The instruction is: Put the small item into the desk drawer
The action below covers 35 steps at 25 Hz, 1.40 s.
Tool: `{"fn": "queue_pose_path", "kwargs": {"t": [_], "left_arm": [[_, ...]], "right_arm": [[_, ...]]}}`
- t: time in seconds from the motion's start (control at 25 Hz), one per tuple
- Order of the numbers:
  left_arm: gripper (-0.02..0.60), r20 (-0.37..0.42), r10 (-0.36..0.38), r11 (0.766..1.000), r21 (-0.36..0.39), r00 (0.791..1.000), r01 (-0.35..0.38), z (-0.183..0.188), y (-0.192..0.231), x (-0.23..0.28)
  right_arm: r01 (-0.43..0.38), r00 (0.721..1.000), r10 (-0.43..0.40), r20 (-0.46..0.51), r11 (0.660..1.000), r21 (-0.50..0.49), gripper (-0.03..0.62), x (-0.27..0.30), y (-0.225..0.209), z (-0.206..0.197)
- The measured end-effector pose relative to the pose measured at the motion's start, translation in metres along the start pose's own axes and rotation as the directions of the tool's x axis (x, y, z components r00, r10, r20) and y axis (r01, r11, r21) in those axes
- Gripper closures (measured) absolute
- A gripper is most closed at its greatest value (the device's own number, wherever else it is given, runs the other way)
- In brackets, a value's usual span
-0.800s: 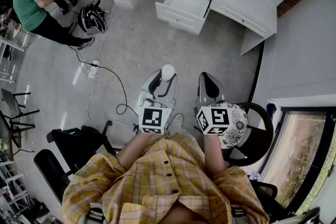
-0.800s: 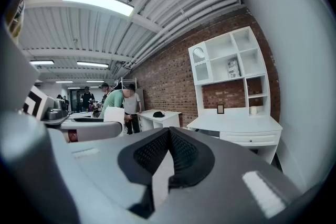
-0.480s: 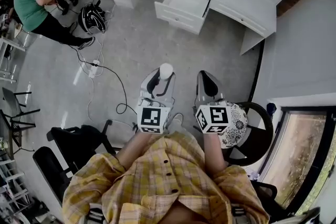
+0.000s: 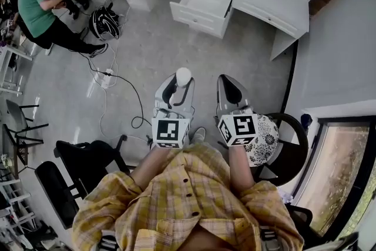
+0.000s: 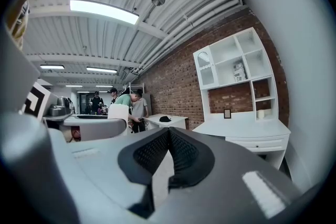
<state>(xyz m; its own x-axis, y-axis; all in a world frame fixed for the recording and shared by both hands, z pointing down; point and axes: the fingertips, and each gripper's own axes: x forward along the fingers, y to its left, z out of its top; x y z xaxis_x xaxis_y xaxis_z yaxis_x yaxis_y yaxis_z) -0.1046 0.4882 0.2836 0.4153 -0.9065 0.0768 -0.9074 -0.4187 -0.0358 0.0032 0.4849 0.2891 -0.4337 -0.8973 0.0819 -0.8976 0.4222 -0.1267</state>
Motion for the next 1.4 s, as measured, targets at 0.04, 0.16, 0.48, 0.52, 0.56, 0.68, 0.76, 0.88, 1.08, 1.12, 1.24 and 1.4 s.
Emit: {"fn": "queue_pose_path", "kwargs": {"t": [0.04, 0.16, 0.48, 0.52, 0.56, 0.68, 0.76, 0.88, 1.08, 1.12, 1.24, 1.4], "left_arm": [[0.407, -0.001, 0.004, 1.0, -0.005, 1.0, -0.004, 0.0, -0.001, 0.0], [0.407, -0.011, 0.009, 1.0, -0.022, 1.0, -0.009, -0.002, -0.002, 0.004], [0.407, -0.007, -0.005, 0.999, -0.045, 1.0, 0.005, -0.011, -0.008, 0.028], [0.407, -0.006, -0.009, 0.999, -0.045, 1.0, 0.008, -0.012, -0.006, 0.033], [0.407, -0.007, -0.012, 0.999, -0.043, 1.0, 0.011, -0.014, -0.003, 0.037], [0.407, -0.015, -0.012, 0.999, -0.046, 1.0, 0.011, -0.019, 0.008, 0.054], [0.407, -0.02, -0.011, 0.998, -0.057, 1.0, 0.01, -0.021, 0.014, 0.068], [0.407, -0.021, -0.018, 0.998, -0.059, 1.0, 0.017, -0.021, 0.023, 0.095], [0.407, -0.012, -0.028, 0.997, -0.066, 1.0, 0.027, -0.016, 0.048, 0.155], [0.407, -0.011, -0.03, 0.998, -0.064, 0.999, 0.03, -0.014, 0.054, 0.168], [0.407, -0.013, -0.045, 0.998, -0.048, 0.999, 0.045, -0.006, 0.071, 0.208], [0.407, -0.017, -0.082, 0.996, -0.04, 0.997, 0.081, 0.011, 0.096, 0.263]], "right_arm": [[-0.001, 1.0, 0.001, 0.0, 1.0, 0.002, 0.595, -0.002, -0.001, -0.001], [-0.001, 1.0, 0.001, 0.004, 1.0, 0.003, 0.594, -0.005, -0.004, 0.001], [0.004, 1.0, -0.004, 0.004, 1.0, 0.0, 0.595, 0.005, -0.025, -0.001], [0.01, 1.0, -0.01, 0.004, 1.0, 0.001, 0.595, 0.01, -0.027, -0.002], [0.016, 1.0, -0.016, 0.003, 1.0, 0.002, 0.595, 0.016, -0.03, -0.003], [0.027, 1.0, -0.027, -0.008, 1.0, 0.0, 0.594, 0.034, -0.036, -0.005], [0.031, 0.999, -0.03, -0.014, 1.0, 0.002, 0.595, 0.047, -0.042, -0.005], [0.033, 0.999, -0.033, -0.022, 0.999, 0.006, 0.594, 0.069, -0.053, -0.005], [0.035, 0.999, -0.035, -0.026, 0.999, -0.001, 0.594, 0.126, -0.082, 0.003], [0.035, 0.999, -0.035, -0.025, 0.999, -0.004, 0.594, 0.139, -0.087, 0.007], [0.042, 0.999, -0.043, -0.021, 0.999, -0.011, 0.594, 0.177, -0.104, 0.023], [0.07, 0.997, -0.07, -0.02, 0.998, -0.005, 0.594, 0.229, -0.126, 0.043]]}}
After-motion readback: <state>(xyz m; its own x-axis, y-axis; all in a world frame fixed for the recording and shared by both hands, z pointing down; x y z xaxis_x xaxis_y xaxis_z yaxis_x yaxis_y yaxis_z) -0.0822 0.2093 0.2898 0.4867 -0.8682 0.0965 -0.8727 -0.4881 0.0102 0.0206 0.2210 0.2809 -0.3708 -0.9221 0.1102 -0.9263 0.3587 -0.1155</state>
